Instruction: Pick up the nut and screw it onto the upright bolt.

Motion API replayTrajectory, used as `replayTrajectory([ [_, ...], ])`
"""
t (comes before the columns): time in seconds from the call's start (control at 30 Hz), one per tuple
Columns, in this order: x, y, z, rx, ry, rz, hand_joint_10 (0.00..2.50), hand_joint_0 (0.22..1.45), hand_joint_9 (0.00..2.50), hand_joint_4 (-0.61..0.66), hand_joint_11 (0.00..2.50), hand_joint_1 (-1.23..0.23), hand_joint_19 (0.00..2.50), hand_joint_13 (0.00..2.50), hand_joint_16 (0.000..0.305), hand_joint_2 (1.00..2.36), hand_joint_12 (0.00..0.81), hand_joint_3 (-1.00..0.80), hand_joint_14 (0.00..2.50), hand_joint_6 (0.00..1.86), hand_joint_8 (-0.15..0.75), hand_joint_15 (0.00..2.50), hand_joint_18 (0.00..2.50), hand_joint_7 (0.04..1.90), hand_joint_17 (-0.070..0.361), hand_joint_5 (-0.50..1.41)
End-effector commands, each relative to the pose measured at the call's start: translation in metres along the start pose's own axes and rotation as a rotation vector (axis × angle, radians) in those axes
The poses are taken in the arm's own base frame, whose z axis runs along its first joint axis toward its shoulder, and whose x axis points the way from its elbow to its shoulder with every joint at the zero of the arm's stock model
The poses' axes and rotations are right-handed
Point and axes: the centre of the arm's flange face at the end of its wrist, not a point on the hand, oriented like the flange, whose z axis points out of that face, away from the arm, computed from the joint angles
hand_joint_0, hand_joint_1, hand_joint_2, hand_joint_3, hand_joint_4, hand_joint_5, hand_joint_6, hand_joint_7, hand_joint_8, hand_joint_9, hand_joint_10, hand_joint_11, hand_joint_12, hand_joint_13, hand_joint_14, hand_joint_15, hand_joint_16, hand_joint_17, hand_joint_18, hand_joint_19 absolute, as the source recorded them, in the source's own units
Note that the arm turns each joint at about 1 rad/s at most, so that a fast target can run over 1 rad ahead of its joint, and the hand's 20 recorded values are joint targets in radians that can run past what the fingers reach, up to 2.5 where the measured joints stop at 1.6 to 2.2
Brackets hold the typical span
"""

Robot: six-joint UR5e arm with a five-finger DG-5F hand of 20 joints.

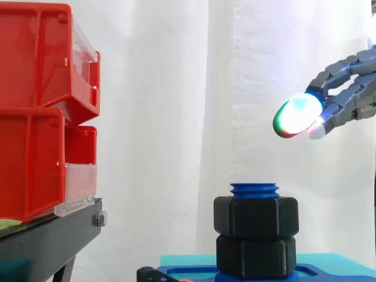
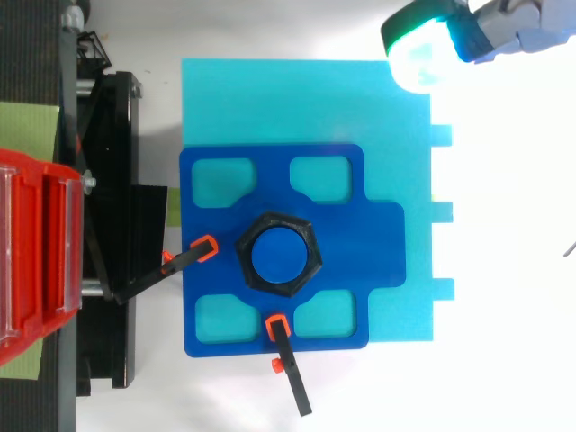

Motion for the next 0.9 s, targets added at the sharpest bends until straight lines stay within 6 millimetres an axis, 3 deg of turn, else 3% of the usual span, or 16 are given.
replayTrajectory([
  [0.0,0.0001,0.0,0.0,0.0,0.0,0.0,0.0,0.5,0.13,0.34,0.0,-0.27,0.0,0.2,0.047,1.0,0.356,-0.5,0.0,0.5,0.262,0.0,0.09,0.69,0.107,-0.23],
  [0.87,0.0001,0.0,0.0,0.0,0.0,0.0,0.0,0.5,0.22,0.4,0.0,-0.3,0.0,0.24,0.049,1.0,0.359,-0.5,0.0,0.5,0.314,0.0,0.15,0.62,0.109,-0.22],
])
